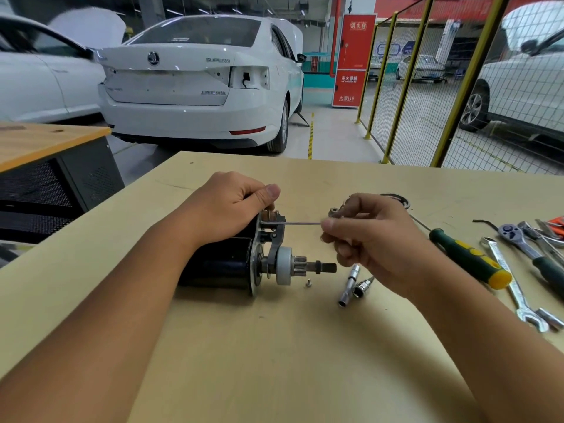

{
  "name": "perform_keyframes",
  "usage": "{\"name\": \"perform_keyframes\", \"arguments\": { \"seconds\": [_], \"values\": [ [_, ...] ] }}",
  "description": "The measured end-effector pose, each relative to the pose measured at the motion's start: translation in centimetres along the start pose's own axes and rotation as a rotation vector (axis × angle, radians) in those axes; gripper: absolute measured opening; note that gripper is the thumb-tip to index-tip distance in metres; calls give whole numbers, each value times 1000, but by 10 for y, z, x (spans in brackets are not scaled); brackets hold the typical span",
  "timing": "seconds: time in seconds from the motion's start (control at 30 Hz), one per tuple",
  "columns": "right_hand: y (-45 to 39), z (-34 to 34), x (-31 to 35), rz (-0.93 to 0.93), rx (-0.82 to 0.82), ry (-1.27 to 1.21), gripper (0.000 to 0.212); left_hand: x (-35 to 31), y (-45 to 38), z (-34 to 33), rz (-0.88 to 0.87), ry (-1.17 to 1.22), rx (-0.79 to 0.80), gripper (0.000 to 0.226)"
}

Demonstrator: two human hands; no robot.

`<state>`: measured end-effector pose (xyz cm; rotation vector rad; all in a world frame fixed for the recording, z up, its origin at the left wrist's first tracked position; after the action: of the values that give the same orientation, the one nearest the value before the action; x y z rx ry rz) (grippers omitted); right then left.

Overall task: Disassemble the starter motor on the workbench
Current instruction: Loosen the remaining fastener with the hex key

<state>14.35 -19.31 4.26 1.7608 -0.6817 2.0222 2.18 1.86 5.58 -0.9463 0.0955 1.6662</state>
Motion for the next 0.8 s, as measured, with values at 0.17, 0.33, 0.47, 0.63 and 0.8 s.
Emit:
{"name": "perform_keyframes", "arguments": {
  "seconds": [0.17,0.33,0.47,0.63,0.8],
  "values": [
    [1,0,5,-141,83,-274,36,-1,-1,0,-23,-11,-4,77],
    [2,0,-1,-283,191,-144,51,0,-2,0,-18,-7,-3,77],
    [3,2,-2,-341,261,-166,44,-2,-1,1,-16,-5,-4,76],
    [4,4,-1,-267,306,-194,27,-2,0,1,-22,-12,7,81],
    [1,9,5,120,84,800,24,-2,0,1,-21,-2,5,80]
  ]
}}
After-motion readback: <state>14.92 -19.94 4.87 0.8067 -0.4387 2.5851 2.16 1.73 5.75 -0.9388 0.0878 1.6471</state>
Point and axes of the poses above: each hand's wrist, its own y-axis away from the middle knuckle, its own z-axis out of the back of the hand, x = y × z, the point moved 3 cm from there along -y, towards the middle knuckle, and after that the axes turned 9 degrees about y, right-handed, at the moved point
